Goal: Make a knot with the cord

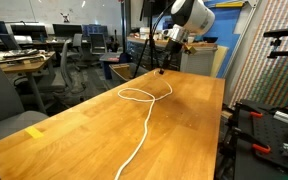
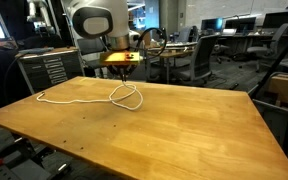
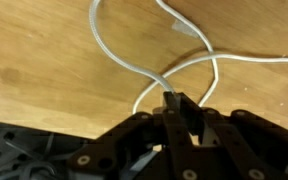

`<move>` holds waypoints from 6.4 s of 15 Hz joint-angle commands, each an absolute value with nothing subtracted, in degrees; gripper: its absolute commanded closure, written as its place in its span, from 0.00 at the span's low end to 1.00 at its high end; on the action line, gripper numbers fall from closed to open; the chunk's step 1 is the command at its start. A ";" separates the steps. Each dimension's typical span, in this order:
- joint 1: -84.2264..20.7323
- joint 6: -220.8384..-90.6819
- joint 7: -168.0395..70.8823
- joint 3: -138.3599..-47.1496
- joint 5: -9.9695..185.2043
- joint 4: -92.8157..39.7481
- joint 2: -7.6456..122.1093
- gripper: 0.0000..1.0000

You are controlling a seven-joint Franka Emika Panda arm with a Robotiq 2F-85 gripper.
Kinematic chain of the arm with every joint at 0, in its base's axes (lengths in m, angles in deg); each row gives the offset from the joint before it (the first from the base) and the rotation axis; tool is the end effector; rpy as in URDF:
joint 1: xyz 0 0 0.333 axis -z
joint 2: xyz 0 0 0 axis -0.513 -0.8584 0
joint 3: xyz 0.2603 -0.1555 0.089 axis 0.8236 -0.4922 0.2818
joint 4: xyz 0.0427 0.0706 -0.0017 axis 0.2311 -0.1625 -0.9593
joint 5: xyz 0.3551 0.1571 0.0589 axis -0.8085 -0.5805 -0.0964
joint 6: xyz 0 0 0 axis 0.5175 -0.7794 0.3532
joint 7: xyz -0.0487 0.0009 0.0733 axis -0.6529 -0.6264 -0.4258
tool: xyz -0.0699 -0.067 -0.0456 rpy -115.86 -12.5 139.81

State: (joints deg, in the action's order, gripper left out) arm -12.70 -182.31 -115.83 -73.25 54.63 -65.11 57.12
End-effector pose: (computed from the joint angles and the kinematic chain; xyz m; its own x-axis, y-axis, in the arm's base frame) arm 0.5486 -0.0491 0.2495 0.7980 0.4807 0.3635 0.5265 -0.8496 -0.0323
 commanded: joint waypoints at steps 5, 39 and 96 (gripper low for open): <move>-11.96 -204.12 -133.38 -60.34 51.48 -64.87 48.00 0.94; -23.67 -184.24 -111.65 -89.40 99.57 -61.61 51.34 0.00; -33.83 -158.10 -75.13 -86.15 101.80 -16.52 22.12 0.00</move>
